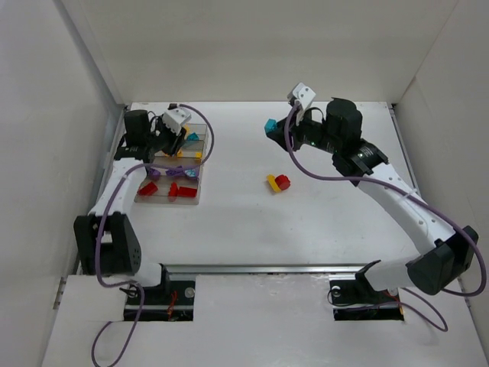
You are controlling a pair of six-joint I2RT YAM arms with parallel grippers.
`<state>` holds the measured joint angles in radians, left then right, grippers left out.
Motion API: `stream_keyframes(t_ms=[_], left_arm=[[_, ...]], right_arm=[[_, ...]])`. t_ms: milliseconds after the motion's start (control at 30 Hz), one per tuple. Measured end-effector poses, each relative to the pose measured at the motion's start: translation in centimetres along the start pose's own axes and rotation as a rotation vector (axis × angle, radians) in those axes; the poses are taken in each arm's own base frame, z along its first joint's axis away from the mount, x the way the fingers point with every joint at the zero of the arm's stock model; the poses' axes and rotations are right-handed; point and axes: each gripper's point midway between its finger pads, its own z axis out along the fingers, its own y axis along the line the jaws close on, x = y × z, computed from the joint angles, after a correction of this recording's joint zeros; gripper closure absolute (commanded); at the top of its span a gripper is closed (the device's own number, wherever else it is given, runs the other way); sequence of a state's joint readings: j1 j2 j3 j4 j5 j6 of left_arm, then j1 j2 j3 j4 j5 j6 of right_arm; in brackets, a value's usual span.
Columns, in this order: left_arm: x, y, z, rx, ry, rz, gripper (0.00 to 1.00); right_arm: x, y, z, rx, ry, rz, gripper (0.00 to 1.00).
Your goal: Sort the legos into containers by color
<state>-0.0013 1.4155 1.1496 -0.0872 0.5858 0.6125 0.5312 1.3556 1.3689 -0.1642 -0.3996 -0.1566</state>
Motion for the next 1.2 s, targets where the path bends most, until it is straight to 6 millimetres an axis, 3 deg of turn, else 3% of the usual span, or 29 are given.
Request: stream_keyframes(t_ms=[100,167,267,400,500,533,667,800,1033,1100,1200], left_arm=[[6.4,3.4,1.4,-0.044,0.148,0.016,1.0],[9.8,4.4,2.3,-0.035,0.237,0.03,1.0],[12.1,5.4,3.9,-0.014,0.297,0.073,1.0],[13.2,6.4,5.1,-0.01,0.326,0.147,0.98],[13.5,6.9,5.6,-0.018,0.341,0.201,0.85],[13.6,7.1,5.7,-0.021,0.344,0.214,0.73],[14.2,7.1,6.2,-0.013,0.361,0.252,0.49],[14.2,7.2,6.2,-0.004,0.361,0.292,0.36],[12.3,6.6,5.6,0.028,0.31,0.335,0.35],[10.4,6.2,4.8,0.037,0.266,0.35,0.35],[5.6,5.0,3.2,0.055,0.168,0.429,0.35]], right_arm=[[0.6,0.0,0.3,-0.003,0.013,0.007,1.0],[0.9,0.0,0.5,-0.006,0.019,0.009,1.0],[1.2,0.0,0.7,-0.013,0.025,0.013,1.0],[1.5,0.2,0.9,-0.025,0.032,0.019,1.0],[1.8,0.2,1.1,-0.026,0.04,0.023,1.0],[1.9,0.2,1.2,-0.027,0.042,0.024,1.0],[2.1,0.1,1.3,-0.027,0.047,0.026,1.0],[2.2,0.1,1.4,-0.027,0.049,0.027,1.0],[3.0,0.0,2.2,-0.035,0.073,0.037,1.0],[3.0,0.1,2.4,-0.042,0.075,0.038,1.0],[2.5,0.3,2.3,-0.049,0.074,0.038,1.0]])
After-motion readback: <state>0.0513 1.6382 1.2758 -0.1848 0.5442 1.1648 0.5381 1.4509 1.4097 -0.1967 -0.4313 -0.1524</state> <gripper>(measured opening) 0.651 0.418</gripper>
